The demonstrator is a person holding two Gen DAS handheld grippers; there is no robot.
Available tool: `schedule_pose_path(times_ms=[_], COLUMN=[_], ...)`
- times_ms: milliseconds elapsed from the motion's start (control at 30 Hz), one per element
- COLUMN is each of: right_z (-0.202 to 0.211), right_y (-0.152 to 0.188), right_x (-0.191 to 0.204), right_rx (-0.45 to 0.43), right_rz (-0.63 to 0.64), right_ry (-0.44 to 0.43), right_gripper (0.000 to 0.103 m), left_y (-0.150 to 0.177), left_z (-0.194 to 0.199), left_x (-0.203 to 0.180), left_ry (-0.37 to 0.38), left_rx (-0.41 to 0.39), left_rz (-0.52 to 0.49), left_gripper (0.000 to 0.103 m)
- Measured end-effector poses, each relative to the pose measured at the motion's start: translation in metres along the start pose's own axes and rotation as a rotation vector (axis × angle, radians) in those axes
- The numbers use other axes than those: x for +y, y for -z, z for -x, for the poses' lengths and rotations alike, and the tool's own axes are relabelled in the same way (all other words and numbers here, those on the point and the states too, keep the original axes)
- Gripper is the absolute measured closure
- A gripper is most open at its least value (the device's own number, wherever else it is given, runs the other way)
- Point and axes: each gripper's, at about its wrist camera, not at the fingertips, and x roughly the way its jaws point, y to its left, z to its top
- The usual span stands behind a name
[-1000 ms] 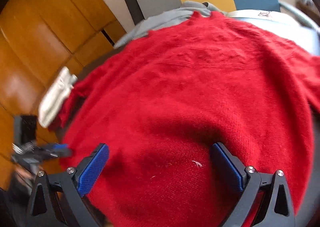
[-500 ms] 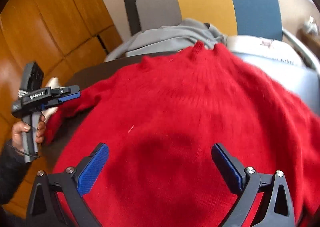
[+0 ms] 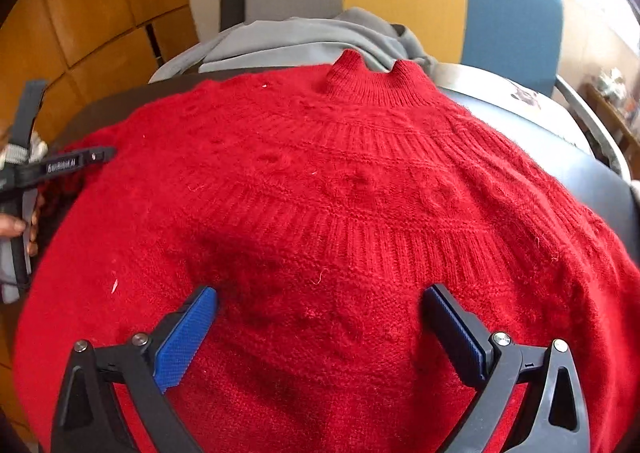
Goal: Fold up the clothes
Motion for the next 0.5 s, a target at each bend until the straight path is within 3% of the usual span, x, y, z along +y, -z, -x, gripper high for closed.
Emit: schedule_pose_path(times_ms=[100, 167, 300, 500], right_z=[-0.003, -0.001, 0.013, 0.011], right_y=[-0.004, -0.009, -0.026, -0.077], right_x=[0.022, 0.024, 0.008, -0.026], right_rx=[0.007, 0.000, -0.020, -0.069], right_rz=[0.024, 0.007, -0.022, -0.037], right_ry=[0.005, -0.064, -0.243, -0.320], right_gripper=[0.000, 0.000, 0.000, 0.000], left_y=[-0.009, -0.017, -0.031, -0.045], left_z=[0.006, 0.017, 0.053, 0.028], left_x=[0.016, 0.015, -0.034, -0.115], left_ry=[-0.069, -0.107, 0.036, 0.176], left_rx=[0.016, 0.000, -0.148, -0.174], left_rz=[0.064, 0.097, -0.052, -0.295], left_gripper=[0.071, 0.073, 0.066, 0.066])
